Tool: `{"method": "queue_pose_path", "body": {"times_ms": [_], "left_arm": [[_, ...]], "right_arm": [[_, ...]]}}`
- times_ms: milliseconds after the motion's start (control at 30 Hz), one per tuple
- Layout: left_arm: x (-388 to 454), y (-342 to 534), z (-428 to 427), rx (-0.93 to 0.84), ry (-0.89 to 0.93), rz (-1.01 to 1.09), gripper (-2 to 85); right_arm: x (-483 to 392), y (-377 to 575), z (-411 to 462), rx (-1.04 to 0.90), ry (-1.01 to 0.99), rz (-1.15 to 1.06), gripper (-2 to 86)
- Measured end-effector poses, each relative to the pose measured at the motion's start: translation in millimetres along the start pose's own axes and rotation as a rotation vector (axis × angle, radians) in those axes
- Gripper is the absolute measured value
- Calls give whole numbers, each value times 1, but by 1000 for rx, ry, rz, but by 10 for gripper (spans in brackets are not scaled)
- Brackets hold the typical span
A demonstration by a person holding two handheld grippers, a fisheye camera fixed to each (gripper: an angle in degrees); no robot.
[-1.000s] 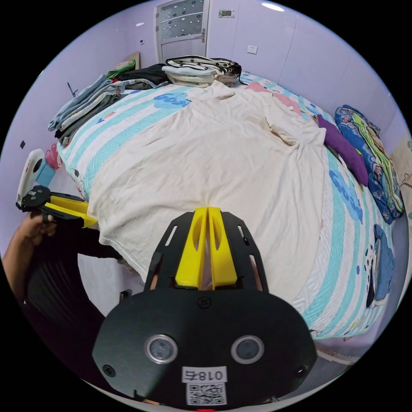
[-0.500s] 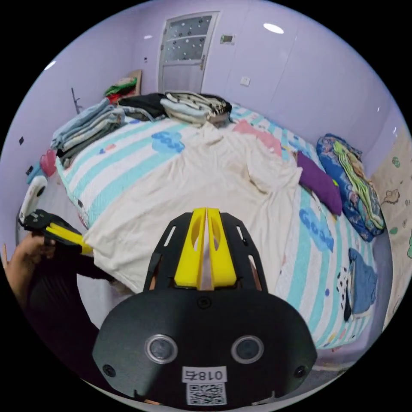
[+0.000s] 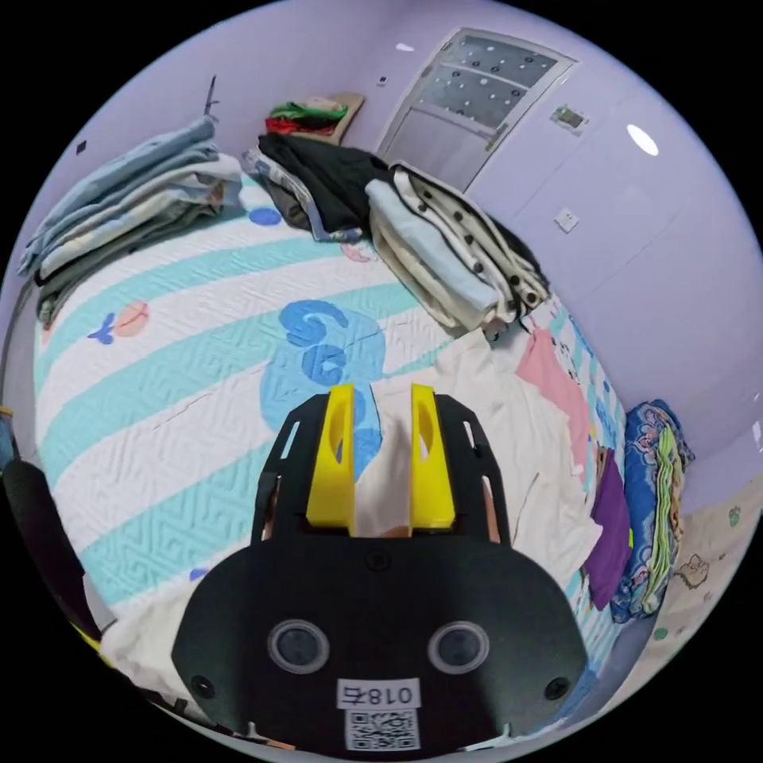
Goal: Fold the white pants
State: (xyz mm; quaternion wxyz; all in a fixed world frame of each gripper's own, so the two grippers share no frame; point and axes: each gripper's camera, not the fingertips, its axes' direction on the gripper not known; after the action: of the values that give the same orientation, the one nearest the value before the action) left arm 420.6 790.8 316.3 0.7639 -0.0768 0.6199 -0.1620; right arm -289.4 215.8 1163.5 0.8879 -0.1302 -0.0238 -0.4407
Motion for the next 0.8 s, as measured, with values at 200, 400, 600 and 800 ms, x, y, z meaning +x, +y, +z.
{"method": "queue_pose_path", "body": {"times_ms": [200, 400, 600, 800], "left_arm": [[6, -11, 2, -18, 58, 26, -9], [20, -26, 9, -23, 91, 44, -9], [54, -55, 25, -78, -2, 59, -9], [138, -104, 67, -227, -167, 200, -8]], "right_arm": [[46, -22, 50, -133, -121, 33, 86], [129, -21, 39, -153, -275, 181, 1], [232, 2, -13, -10, -353, 429, -5], [363, 128, -86, 233, -421, 863, -5]]}}
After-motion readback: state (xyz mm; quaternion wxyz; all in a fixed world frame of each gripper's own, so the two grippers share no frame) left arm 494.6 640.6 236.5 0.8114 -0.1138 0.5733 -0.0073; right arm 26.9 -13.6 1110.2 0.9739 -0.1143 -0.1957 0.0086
